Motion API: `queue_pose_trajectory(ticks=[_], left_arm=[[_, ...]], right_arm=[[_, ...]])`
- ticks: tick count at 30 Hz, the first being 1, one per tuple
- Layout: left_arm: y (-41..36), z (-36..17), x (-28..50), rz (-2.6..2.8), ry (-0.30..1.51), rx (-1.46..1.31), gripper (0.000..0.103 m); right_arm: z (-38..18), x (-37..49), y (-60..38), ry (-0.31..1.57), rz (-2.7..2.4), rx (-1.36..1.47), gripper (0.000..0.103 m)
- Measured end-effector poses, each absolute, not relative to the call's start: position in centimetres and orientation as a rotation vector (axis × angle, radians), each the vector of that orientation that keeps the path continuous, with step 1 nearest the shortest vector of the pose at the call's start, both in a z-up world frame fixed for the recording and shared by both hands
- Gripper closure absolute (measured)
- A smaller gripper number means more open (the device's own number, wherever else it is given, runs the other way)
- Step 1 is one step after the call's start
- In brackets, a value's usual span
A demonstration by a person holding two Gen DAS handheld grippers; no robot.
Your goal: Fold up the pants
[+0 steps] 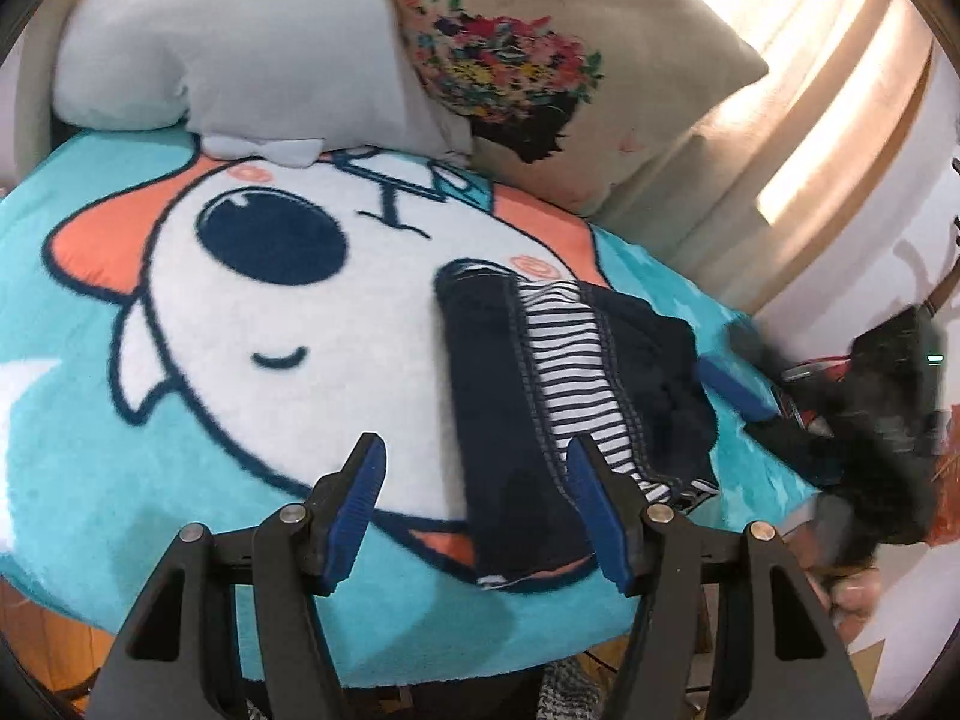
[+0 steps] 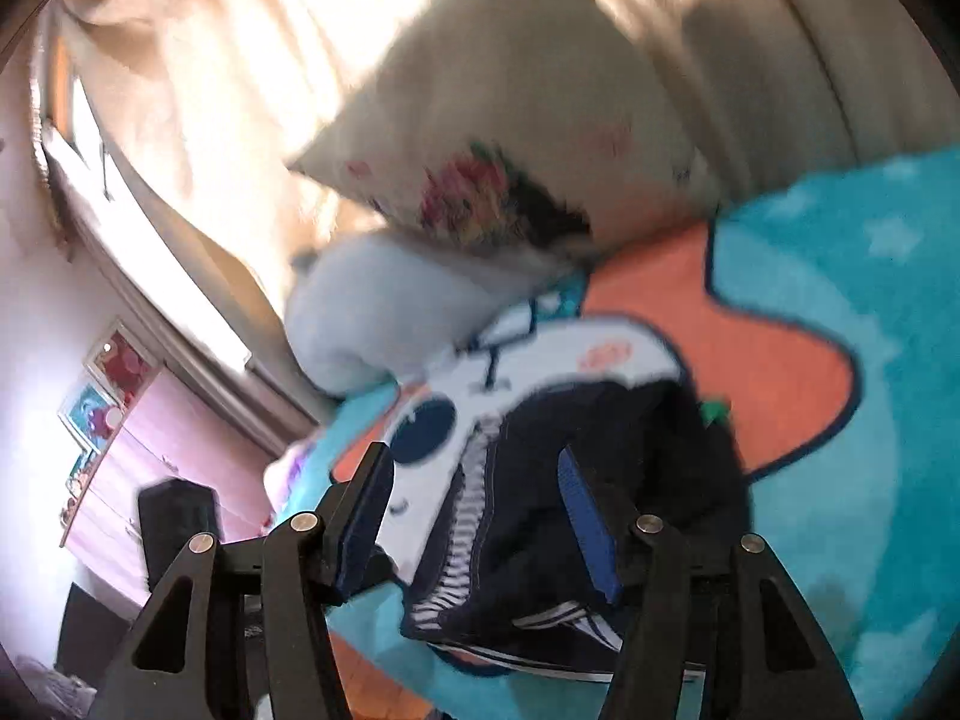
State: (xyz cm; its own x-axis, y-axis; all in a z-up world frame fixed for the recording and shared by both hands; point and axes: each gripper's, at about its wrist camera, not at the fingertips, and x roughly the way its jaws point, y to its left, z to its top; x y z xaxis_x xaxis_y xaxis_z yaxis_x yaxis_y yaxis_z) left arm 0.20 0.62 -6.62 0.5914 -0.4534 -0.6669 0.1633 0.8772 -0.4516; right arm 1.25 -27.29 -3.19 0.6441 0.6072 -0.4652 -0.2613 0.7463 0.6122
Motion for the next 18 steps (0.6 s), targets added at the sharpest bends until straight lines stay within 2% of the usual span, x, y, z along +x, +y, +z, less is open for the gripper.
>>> queue_pose_trajectory(ticks=[3,7,10,12,14,18], left_arm=[[1.4,-6.6,0.1,-0.349,0.861,-0.37,0.041],[1.7,-6.9,0.5,-0.345,0.863,-0.381,0.038],[1.2,-7.4,1.3,-0.363,0.878,-0.388,0.038],[0.7,-7.7,1.9,-0.38,0.888,-0.396,0.037],[0.4,-8.3,2.8,-0.402,0.894,-0.408,0.034],[-0.2,-9.7,5.2,-0.471,0.962,-0.482,0.033]], right_arm=[[-6.3,2.8,-27.5,0.845,0.369,0.459,0.041],[-6.2,1.7,-29.5,0.824,0.232,0.393,0.037],[-5.3,0.7,-31.2,0.779,0.269,0.453,0.037],[-5.3,0.7,-32.6,0.753,0.287,0.503,0.033],[-5.9,0.9,-34.1,0.765,0.319,0.584,0.03],[-7.7,2.5,-35.0,0.82,0.37,0.734,0.03]])
